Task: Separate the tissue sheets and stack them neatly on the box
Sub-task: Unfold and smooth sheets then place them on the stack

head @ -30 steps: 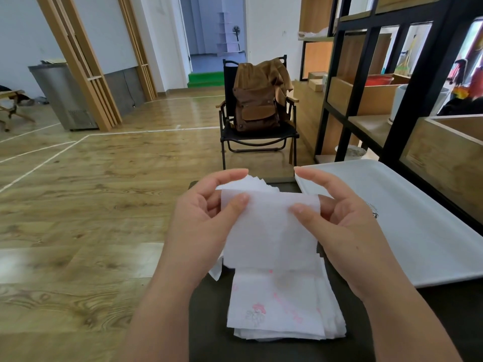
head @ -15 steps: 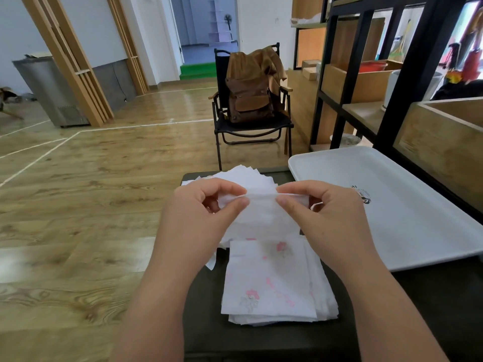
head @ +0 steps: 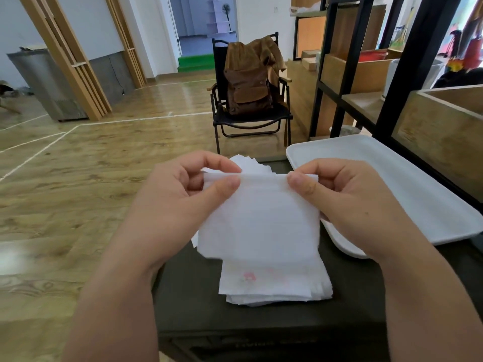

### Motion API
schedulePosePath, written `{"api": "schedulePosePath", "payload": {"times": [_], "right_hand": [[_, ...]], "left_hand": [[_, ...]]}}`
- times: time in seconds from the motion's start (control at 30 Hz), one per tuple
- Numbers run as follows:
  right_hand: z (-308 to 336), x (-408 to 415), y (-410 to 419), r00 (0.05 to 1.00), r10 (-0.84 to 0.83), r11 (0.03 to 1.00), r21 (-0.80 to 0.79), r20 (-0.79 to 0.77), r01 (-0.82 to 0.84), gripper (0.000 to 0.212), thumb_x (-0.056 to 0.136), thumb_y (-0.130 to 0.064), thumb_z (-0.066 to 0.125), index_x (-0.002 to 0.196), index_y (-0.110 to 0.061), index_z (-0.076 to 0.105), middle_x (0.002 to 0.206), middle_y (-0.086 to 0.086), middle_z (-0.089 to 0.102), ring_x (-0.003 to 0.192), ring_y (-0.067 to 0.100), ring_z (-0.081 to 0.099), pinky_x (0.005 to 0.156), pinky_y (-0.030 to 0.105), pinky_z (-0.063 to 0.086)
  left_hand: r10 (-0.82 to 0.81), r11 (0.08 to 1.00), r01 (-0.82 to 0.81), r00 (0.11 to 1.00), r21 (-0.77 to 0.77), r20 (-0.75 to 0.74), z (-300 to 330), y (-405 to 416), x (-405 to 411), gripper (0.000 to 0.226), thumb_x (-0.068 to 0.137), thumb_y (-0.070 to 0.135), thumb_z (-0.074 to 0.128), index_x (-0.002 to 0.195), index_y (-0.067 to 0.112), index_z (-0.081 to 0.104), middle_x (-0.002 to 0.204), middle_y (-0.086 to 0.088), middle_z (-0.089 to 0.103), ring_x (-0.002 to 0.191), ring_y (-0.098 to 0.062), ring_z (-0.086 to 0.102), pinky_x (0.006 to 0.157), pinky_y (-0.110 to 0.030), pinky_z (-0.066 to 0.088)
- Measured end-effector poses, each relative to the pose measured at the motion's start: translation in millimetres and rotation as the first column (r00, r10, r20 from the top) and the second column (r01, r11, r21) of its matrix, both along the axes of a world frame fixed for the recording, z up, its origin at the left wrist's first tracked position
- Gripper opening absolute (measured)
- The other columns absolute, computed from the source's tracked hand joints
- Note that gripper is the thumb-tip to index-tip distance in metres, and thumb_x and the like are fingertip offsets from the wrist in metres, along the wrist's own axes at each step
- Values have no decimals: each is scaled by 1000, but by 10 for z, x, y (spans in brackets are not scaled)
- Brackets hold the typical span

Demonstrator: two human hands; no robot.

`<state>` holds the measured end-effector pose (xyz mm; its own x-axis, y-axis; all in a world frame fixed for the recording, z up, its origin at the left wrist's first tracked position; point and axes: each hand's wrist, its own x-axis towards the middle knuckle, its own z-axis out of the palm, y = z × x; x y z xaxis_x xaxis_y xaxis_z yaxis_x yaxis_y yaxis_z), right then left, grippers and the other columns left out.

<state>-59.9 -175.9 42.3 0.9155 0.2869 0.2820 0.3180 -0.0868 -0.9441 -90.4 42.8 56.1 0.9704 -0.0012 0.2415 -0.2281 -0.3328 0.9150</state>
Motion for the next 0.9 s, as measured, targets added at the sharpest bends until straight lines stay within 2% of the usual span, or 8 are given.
{"api": "schedulePosePath", "payload": {"times": [0.13, 0.23, 0.33, 0.43, 0.53, 0.67, 0.8, 0.9], "right_hand": [[-99, 52, -61, 967, -54, 963, -268, -250, -16, 29, 77, -54, 66, 78, -27, 76, 75, -7, 75, 70, 11, 71, 68, 26, 53], [-272, 127, -52, 922, -190, 865, -501, -338, -5, 30, 84, -47, 68, 71, -21, 75, 63, -12, 70, 53, 0, 63, 63, 24, 45], [-399, 183, -45, 910, -256, 790, -613, -325, 3, 27, 84, -47, 69, 72, -23, 72, 57, -11, 66, 54, 1, 60, 59, 22, 45], [-446, 219, -43, 911, -300, 756, -652, -282, 47, 23, 82, -45, 71, 72, -24, 70, 65, -9, 67, 65, 7, 62, 57, 21, 43], [-455, 237, -30, 911, -342, 738, -666, -231, 109, 22, 80, -44, 73, 73, -24, 68, 71, -7, 67, 67, 9, 63, 51, 19, 41], [-456, 253, -32, 877, -469, 727, -611, -109, 313, 20, 81, -47, 71, 74, -29, 64, 73, -14, 63, 64, 3, 56, 46, 16, 34], [-428, 273, -33, 858, -512, 734, -535, -33, 417, 14, 85, -42, 67, 76, -34, 62, 67, -17, 63, 66, -1, 55, 50, 15, 32], [-429, 268, -16, 874, -483, 771, -496, -48, 399, 11, 85, -41, 67, 77, -35, 63, 74, -17, 64, 70, -1, 55, 53, 15, 32]], "left_hand": [[-44, 983, 82, 972, 162, -231, -105, 36, 25, 17, 84, 35, 75, 96, 45, 70, 67, -8, 67, 58, -10, 62, 62, -24, 46], [-3, 941, 131, 925, 313, -379, -246, -7, 90, 15, 87, 27, 72, 93, 41, 70, 50, 9, 56, 49, 0, 53, 54, -13, 41], [79, 856, 155, 904, 493, -421, -362, -36, 145, 15, 84, 32, 73, 93, 42, 66, 60, 13, 59, 53, 1, 54, 53, -16, 38], [110, 836, 138, 906, 532, -408, -396, 0, 172, 17, 81, 36, 76, 92, 42, 65, 67, 11, 64, 57, 1, 58, 55, -17, 40], [196, 843, 12, 924, 538, -328, -383, 110, 183, 22, 78, 41, 77, 92, 42, 60, 72, 22, 68, 62, 6, 61, 53, -18, 41], [312, 828, -210, 943, 520, -115, -443, 315, 204, 49, 77, 10, 70, 98, 47, 48, 93, 16, 61, 78, 4, 57, 62, -21, 45], [252, 800, -120, 956, 589, -149, -538, 345, 247, 64, 74, 9, 69, 118, 47, 43, 120, 17, 51, 99, -3, 51, 75, -26, 49], [214, 766, -7, 945, 642, -245, -593, 343, 264, 68, 71, 26, 78, 127, 47, 45, 124, 22, 46, 97, -6, 51, 70, -21, 43]]}}
